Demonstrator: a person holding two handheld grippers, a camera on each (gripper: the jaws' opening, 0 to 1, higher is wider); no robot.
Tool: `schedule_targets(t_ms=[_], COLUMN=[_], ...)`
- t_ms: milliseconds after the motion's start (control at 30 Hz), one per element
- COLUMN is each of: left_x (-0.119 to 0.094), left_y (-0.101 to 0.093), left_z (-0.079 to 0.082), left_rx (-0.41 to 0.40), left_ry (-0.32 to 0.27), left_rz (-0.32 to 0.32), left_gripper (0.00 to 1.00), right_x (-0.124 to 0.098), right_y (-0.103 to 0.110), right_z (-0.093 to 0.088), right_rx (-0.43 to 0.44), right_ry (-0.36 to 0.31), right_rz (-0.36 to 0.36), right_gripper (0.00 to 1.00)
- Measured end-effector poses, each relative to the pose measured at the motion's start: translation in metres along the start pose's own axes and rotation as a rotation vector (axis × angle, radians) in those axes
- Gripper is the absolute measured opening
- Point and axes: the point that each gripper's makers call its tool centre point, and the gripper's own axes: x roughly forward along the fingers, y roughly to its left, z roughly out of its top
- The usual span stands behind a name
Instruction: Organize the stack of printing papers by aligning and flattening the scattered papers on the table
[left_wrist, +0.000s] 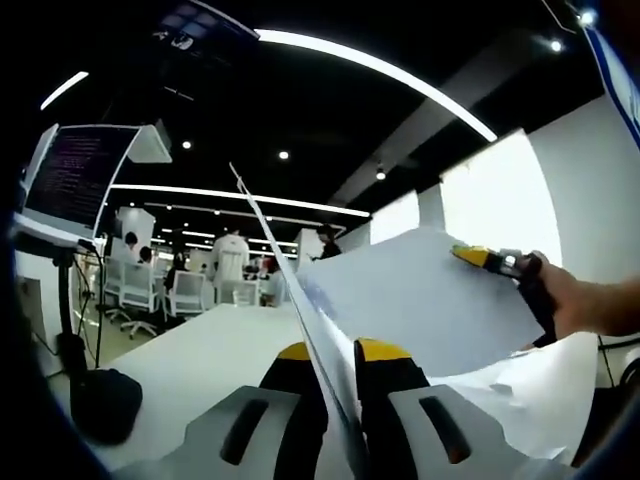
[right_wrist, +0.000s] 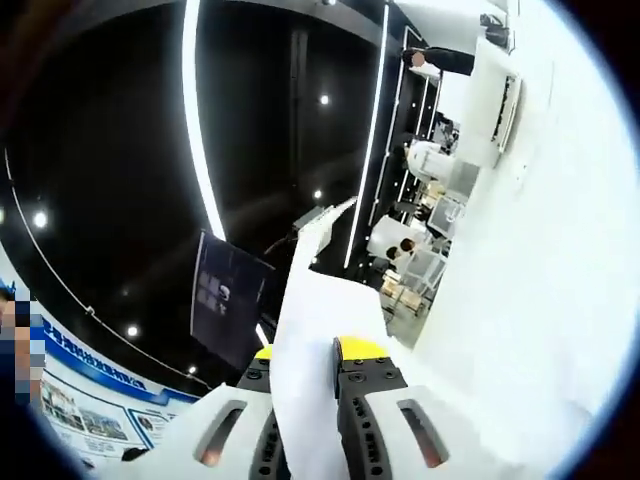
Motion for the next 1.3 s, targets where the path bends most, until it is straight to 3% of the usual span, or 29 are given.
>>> schedule_targets(t_ms=[400,700,967,1300], left_x=[0.000,-0.001,-0.001,-0.001], left_y=[0.003,0.004,0.003,0.004], left_z=[0.000,0.002,0.003,0.004], left_rx=[-0.025,-0.036,-0.037,-0.046], left_ry=[0.003,-0.007,-0.009,-0.014], left_rz=[0.009,0.016,0.017,0.019], left_gripper=[0.17,0.18,0.19,0.19], right_x=[-0.003,-0.007,-0.012,-0.020], right_y=[-0.014,-0.006,0.002,-0.010], right_z=[-0.021,-0.036,-0.047,-0.067], right_rx=[0.104,0.203,0.214,0.168], right_ry=[0.042,0.104,0.147,0.245], right_rz=[-0.002,0.049,0.067,0.009], right_gripper=[0.05,0.00,0.00,0.00])
